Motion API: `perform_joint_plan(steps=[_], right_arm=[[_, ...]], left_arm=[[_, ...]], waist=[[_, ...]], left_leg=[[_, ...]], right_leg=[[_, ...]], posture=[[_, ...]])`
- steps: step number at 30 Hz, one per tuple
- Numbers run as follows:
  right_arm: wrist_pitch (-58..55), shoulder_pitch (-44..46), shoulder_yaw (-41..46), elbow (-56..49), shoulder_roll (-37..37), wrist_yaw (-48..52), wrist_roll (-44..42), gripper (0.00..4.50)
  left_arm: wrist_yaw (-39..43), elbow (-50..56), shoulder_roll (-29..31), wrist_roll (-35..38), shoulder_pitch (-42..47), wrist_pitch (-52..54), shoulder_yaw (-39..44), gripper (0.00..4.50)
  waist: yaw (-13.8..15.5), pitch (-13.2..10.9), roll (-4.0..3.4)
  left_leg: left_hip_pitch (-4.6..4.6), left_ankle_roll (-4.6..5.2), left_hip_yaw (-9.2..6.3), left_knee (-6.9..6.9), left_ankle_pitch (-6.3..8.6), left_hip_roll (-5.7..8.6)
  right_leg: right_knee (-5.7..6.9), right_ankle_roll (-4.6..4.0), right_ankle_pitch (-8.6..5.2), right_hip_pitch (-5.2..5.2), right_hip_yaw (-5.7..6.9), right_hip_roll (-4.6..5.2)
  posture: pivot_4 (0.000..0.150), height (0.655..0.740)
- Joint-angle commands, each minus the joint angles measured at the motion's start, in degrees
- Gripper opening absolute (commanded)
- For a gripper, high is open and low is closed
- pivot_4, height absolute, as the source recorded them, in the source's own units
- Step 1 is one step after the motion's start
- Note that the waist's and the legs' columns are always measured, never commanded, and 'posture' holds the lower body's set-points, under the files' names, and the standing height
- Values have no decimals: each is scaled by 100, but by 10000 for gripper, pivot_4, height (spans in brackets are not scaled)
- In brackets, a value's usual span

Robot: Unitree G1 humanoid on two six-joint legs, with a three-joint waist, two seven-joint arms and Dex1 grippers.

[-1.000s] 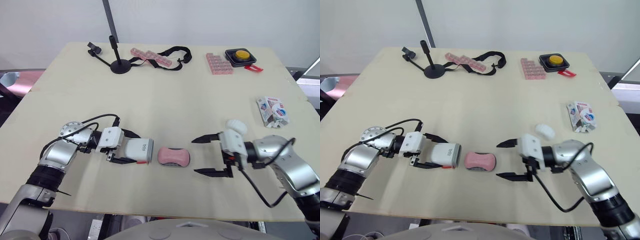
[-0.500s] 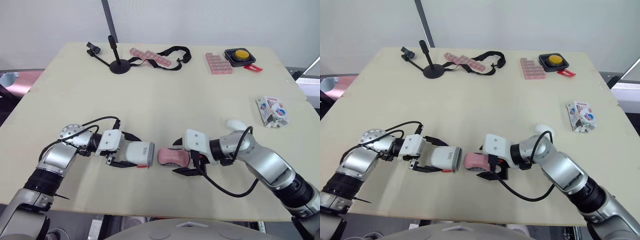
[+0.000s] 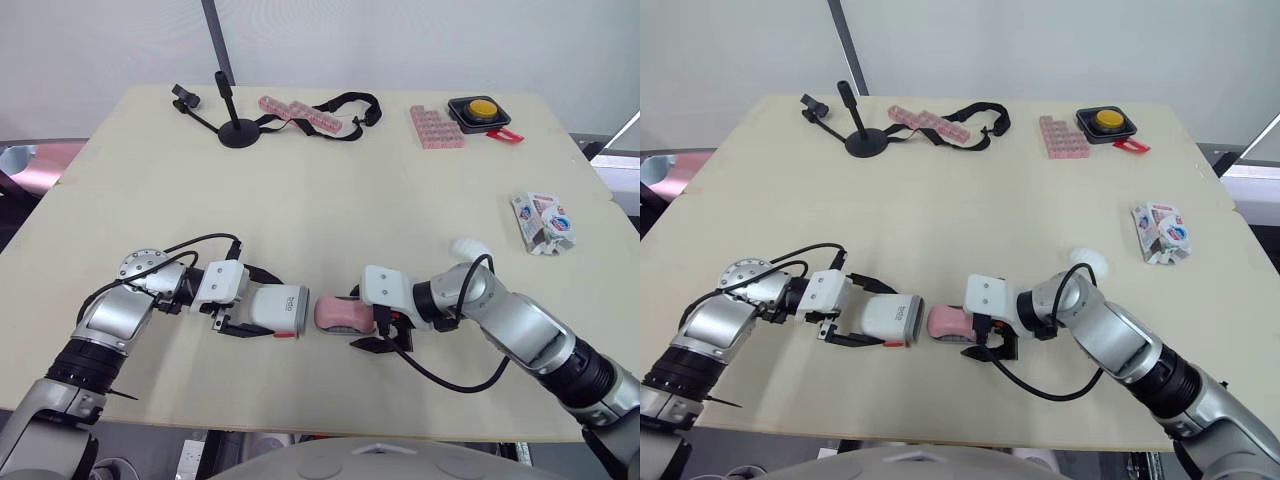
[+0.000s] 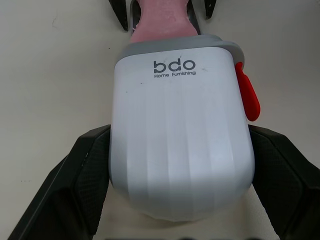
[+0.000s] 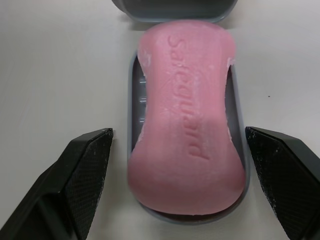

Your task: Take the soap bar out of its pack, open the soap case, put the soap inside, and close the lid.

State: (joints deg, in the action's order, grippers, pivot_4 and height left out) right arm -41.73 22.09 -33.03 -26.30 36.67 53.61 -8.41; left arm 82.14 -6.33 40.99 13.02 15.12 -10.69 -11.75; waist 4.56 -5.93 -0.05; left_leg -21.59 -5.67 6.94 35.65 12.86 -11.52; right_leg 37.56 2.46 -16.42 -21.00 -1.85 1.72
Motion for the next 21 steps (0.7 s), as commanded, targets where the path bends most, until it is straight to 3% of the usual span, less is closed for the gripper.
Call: perform_joint_plan(steps=[1, 9, 13, 21], right_arm=[[80, -41, 3, 33, -80, -78, 66, 45000], [-48, -84, 27, 63, -209, -164, 7, 45000], [-25, -75, 0, 53, -191, -141, 11, 33372], [-58, -116, 25, -17, -159, -121, -23, 33372]], left_arm=[[-3, 149, 87, 111, -5, -9, 123, 34753], [-37, 191, 75, 101, -33, 14, 119, 34753], [-61, 181, 56, 89, -36, 5, 100, 34753], [-104, 205, 50, 80, -66, -2, 93, 34753]], waist=[[-3, 0, 0], [-8, 0, 0], [-1, 0, 0], [1, 0, 0]], left_leg=[[1, 0, 0, 0, 0, 0], [5, -2, 0, 0, -1, -1], [6, -2, 0, 0, -1, -1], [6, -2, 0, 0, -1, -1]], right_leg=[[0, 0, 0, 0, 0, 0], [1, 0, 0, 3, 0, -2], [1, 0, 0, 4, 1, -1], [-1, 0, 0, 7, 1, -1]], posture=[[1500, 7395], [1500, 7395], [1500, 7395], [1500, 7395]])
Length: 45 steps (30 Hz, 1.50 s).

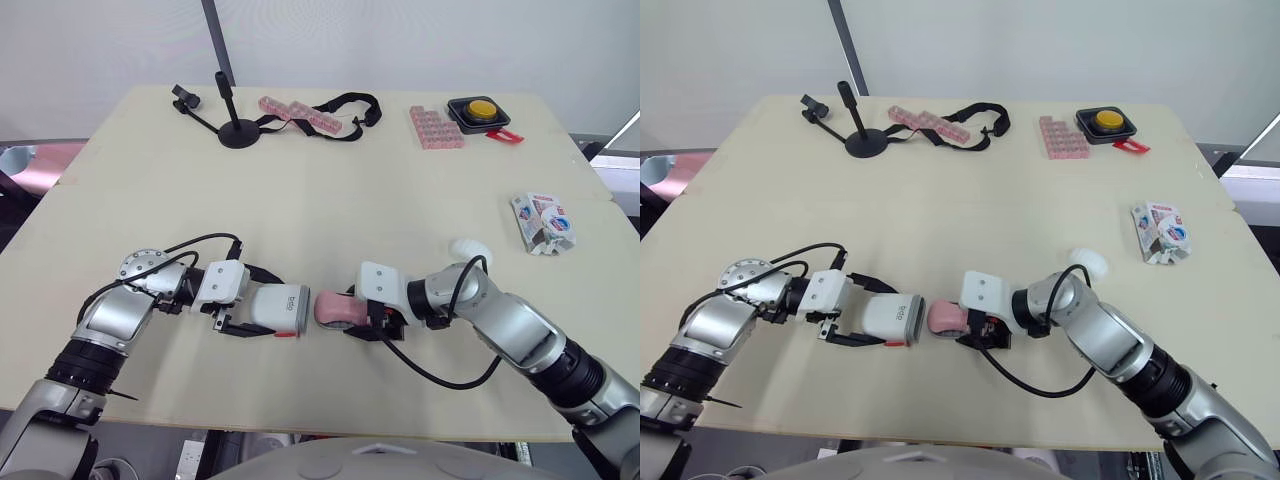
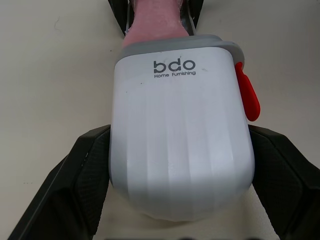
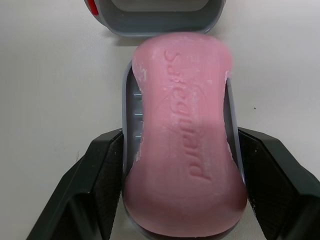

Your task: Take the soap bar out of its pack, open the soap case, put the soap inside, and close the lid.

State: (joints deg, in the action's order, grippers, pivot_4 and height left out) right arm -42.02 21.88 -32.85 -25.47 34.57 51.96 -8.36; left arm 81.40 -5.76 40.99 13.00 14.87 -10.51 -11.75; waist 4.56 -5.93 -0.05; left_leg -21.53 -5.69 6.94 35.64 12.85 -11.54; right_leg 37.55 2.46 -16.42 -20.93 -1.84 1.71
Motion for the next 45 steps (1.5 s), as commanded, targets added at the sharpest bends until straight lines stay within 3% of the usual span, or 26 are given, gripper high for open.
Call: perform_joint_plan(steps=[1, 6, 8, 23, 32, 45], right_arm=[[-15, -97, 3, -108, 52, 44, -22, 33372], [24, -99, -1, -92, 35, 64, -32, 33372], [50, -95, 3, -61, 26, 69, -31, 29025], [278, -34, 253, -73, 78, 92, -34, 29025], [177, 176, 401, -338, 531, 373, 0, 29025], [-216, 704, 219, -362, 485, 497, 7, 29025]], left_arm=[[-36, 151, 50, 81, -47, -22, 92, 34753], [-62, 180, 49, 80, -77, -28, 91, 34753], [-71, 181, 48, 76, -80, -30, 92, 34753], [-125, 101, 14, 72, -2, -35, 86, 34753], [-217, -63, -290, 1, 211, 10, -41, 34753], [-390, -415, -786, -256, 670, -51, -346, 34753]], waist=[[0, 0, 0], [-1, 0, 0], [-2, 0, 0], [-3, 0, 0], [-1, 0, 0], [13, -1, -1]], left_leg=[[0, 0, 0, 0, 0, 0], [0, 0, 0, 0, 0, 0], [0, 0, 0, 0, 0, 0], [3, 0, 0, 0, 0, -1], [0, 0, 0, 0, 0, 0], [-3, 1, 1, 2, -1, 0]], right_leg=[[0, 0, 0, 0, 0, 0], [-1, 0, 0, 0, 0, 0], [-1, 0, 0, 0, 0, 0], [0, 0, 0, 2, 0, 0], [6, 0, 0, 2, -3, -2], [16, 0, 0, 2, -6, -3]], posture=[[1500, 7395], [1500, 7395], [1500, 7395], [1500, 7395], [1500, 7395], [1500, 7395]])
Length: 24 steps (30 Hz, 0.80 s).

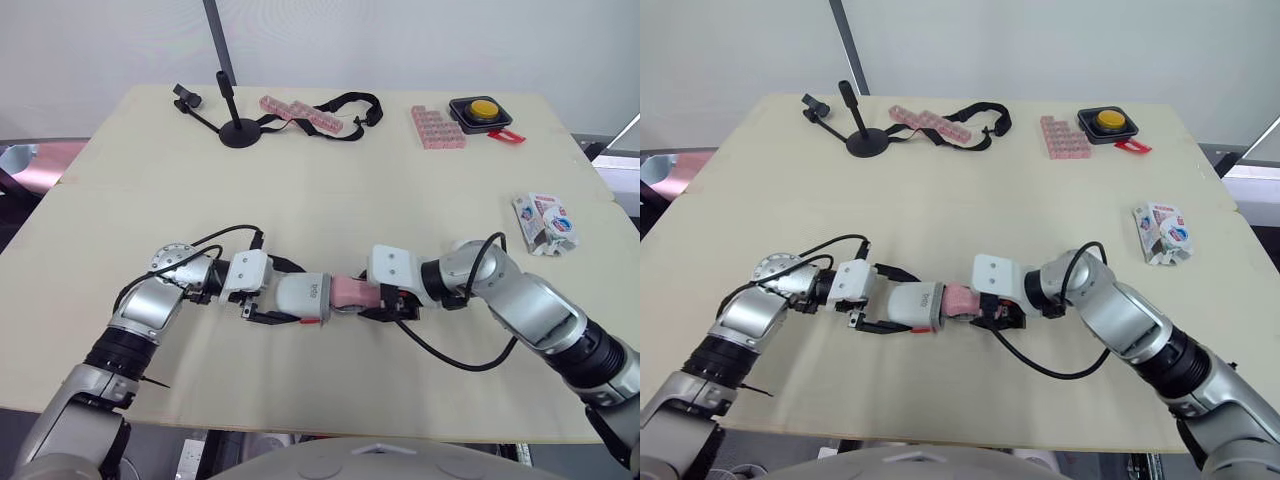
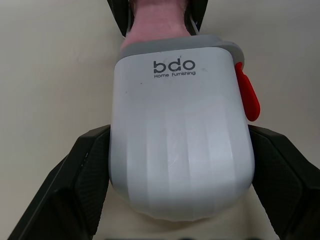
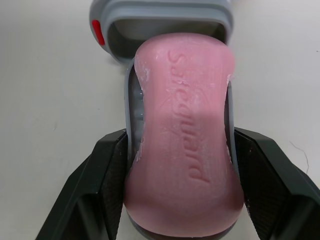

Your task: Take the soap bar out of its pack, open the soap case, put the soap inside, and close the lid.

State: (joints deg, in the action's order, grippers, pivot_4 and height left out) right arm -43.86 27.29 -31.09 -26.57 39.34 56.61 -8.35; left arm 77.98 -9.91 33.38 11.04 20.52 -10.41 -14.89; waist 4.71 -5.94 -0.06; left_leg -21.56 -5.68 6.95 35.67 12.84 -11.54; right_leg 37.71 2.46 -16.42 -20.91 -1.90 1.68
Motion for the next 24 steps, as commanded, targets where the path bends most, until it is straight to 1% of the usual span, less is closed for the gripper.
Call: perform_joint_plan(steps=[1, 11, 22, 24], right_arm=[[-58, 185, 23, -253, -2, 28, 16, 29025], [-379, 543, -179, -198, -140, -47, 68, 29025], [-693, 721, -164, -295, -231, -93, -17, 29025], [-719, 722, -144, -313, -214, -94, -28, 36188]], left_arm=[[-70, 1, -67, -55, 123, -41, -36, 34753], [-312, 112, -417, -138, 213, 100, -194, 34753], [-495, 279, -598, -218, 158, 232, -293, 34753], [-509, 283, -604, -220, 161, 249, -289, 34753]], waist=[[-6, 0, 0], [0, 0, 0], [0, 0, 0], [2, 0, 0]], left_leg=[[0, 0, 0, 0, 0, 0], [1, 1, 1, 4, 0, 0], [1, 1, 1, 5, 0, 0], [1, 1, 1, 5, 0, 0]], right_leg=[[0, 0, 0, 0, 0, 0], [8, 0, 0, 0, -3, 0], [9, 0, 0, 0, -4, 0], [10, 0, 0, 0, -4, 0]], posture=[[1500, 7395], [1500, 7395], [1500, 7395], [1500, 7395]])
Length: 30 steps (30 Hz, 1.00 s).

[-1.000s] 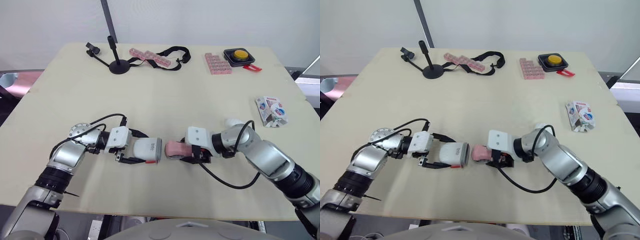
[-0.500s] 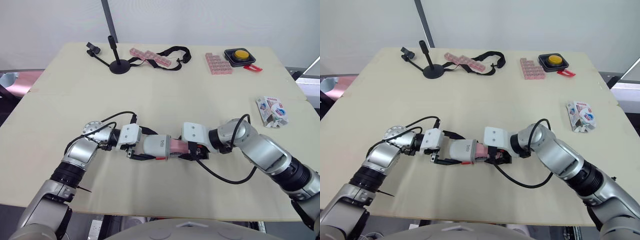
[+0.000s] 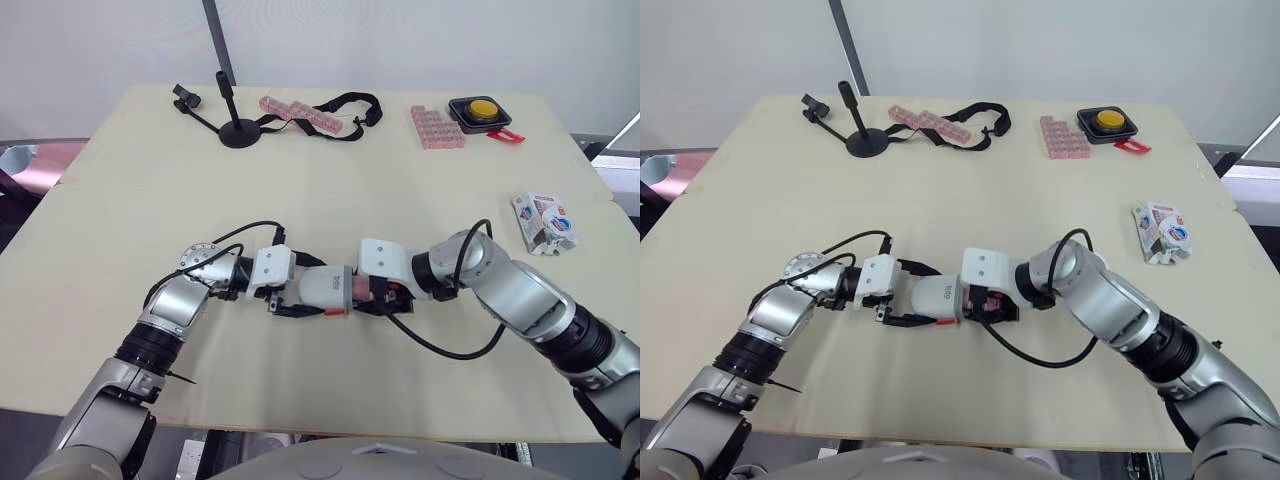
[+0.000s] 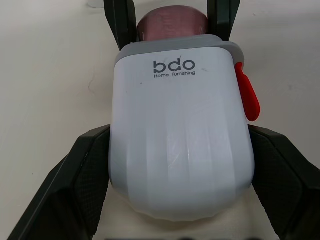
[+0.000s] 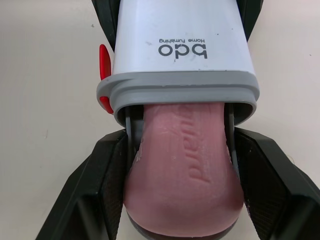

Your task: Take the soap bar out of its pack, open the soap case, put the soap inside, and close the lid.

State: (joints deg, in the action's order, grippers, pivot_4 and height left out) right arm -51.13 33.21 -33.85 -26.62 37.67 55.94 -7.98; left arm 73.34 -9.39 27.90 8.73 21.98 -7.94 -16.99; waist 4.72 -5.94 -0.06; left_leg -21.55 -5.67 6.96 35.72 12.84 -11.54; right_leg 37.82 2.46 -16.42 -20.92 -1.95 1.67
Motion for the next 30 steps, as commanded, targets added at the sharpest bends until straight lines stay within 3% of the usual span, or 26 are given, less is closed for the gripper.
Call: perform_joint_plan(steps=[1, 3, 15, 22, 25, 30], right_arm=[[0, 134, 149, -316, -30, -20, -76, 39627], [-5, 120, 194, -346, 12, -14, -94, 44605], [17, -339, 696, -658, 516, -4, -315, 44605], [160, -1351, 2054, -666, 705, 53, -1153, 44605], [776, -1874, 2481, -452, 745, 195, -1304, 36257], [2349, -2357, 2388, 147, 765, 374, -870, 19689]], left_arm=[[-49, 225, -56, 8, 22, 6, -76, 34753], [-48, 217, -55, 2, 28, 19, -70, 34753], [-54, 185, -19, -15, 58, 7, -110, 34753], [-42, 193, -26, 10, 128, 25, -126, 34753], [-21, 190, -33, 27, 157, 28, -139, 34753], [40, 145, -38, 66, 223, 39, -144, 34753]], waist=[[2, 0, 0], [7, 0, 0], [64, 0, 0], [139, 0, 0], [159, 0, 0], [138, 0, 0]], left_leg=[[0, 0, 0, 0, 0, 0], [0, 0, 0, 1, 0, 0], [-1, 0, 0, 2, 0, 0], [0, 0, 3, 2, 1, -1], [-2, 0, 4, 2, 1, 0], [-4, 0, 4, 2, 2, 0]], right_leg=[[0, 0, 0, 0, 0, 0], [0, 0, 0, 0, 0, 0], [0, 0, 0, 1, -1, 1], [-5, 0, 0, 0, -5, 2], [-7, 0, 0, 0, -5, 3], [-12, 0, 0, -1, -4, 3]], posture=[[1500, 7395], [1500, 7395], [1500, 7395], [1500, 7395], [1500, 7395], [1500, 7395]])
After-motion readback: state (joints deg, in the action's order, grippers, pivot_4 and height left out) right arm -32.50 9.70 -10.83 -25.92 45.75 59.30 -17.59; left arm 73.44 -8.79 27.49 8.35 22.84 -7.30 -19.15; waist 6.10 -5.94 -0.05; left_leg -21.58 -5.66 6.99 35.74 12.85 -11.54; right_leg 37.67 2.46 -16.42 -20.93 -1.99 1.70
